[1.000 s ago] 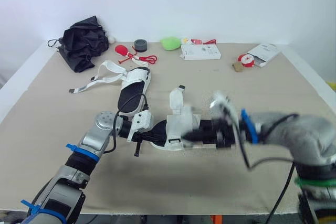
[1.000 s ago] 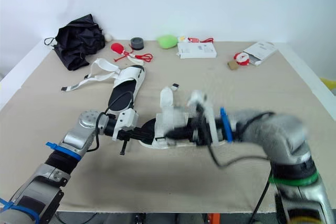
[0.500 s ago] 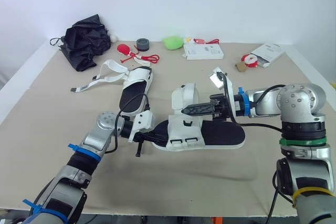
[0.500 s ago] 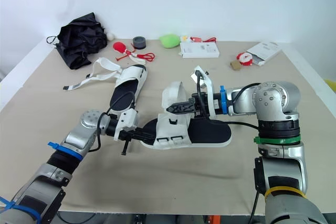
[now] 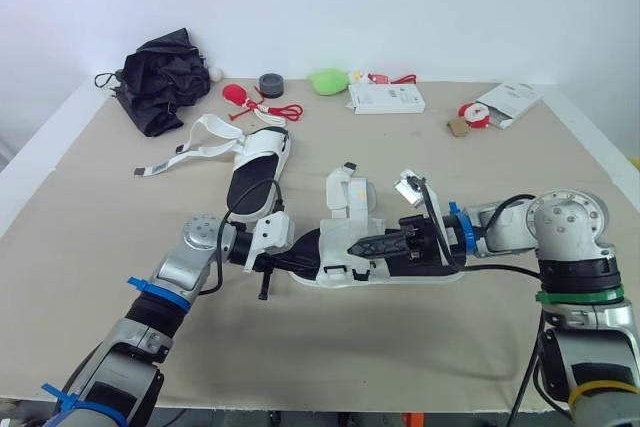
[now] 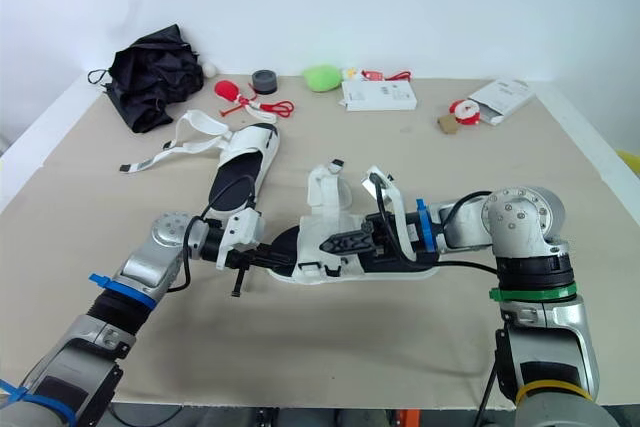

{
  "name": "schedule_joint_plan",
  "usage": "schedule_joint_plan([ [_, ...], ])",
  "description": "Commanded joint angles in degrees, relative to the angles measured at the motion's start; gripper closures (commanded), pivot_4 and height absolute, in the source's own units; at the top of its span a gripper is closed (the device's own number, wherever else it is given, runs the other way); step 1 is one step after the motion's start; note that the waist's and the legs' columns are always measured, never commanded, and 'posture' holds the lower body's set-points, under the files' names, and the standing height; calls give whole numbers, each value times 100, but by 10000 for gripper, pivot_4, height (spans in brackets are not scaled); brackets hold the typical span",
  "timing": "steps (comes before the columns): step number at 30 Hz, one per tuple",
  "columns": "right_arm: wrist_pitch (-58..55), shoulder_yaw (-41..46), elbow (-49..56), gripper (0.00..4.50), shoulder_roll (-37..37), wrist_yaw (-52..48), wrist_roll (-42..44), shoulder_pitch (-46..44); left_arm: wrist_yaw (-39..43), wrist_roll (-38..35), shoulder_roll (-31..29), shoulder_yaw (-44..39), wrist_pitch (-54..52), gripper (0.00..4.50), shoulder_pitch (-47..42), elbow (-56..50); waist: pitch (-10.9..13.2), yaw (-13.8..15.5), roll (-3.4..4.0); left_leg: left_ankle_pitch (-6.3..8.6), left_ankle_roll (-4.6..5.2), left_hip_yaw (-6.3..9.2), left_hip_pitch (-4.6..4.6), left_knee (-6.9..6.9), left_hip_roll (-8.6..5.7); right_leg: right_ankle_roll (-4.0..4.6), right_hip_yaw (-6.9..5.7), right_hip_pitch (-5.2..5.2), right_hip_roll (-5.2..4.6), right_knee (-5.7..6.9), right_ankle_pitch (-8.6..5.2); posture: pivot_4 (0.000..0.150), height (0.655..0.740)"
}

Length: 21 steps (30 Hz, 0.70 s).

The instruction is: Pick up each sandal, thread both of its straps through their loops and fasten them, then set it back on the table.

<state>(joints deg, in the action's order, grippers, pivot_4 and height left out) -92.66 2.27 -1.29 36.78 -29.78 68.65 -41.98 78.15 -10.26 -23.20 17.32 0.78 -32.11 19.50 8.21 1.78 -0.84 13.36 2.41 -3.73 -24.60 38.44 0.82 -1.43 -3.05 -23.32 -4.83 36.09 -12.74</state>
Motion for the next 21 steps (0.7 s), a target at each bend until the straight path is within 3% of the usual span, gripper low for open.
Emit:
schedule_joint_plan([
  [1, 16, 367, -410, 44186, 23, 25, 395, -601, 49, 361, -31, 388, -207, 45000, 213, 370, 0, 0, 1, -1, 1, -2, 0, 0, 0, -2, -2, -1, 2, 0, 1, 1500, 7400],
  [21, 16, 177, -325, 44186, 70, 372, 618, -241, 9, 333, -41, 400, -279, 45000, 363, 203, 0, 0, 2, 0, 2, 1, -2, -1, 0, -3, -2, 0, 0, -1, 0, 1500, 7400],
])
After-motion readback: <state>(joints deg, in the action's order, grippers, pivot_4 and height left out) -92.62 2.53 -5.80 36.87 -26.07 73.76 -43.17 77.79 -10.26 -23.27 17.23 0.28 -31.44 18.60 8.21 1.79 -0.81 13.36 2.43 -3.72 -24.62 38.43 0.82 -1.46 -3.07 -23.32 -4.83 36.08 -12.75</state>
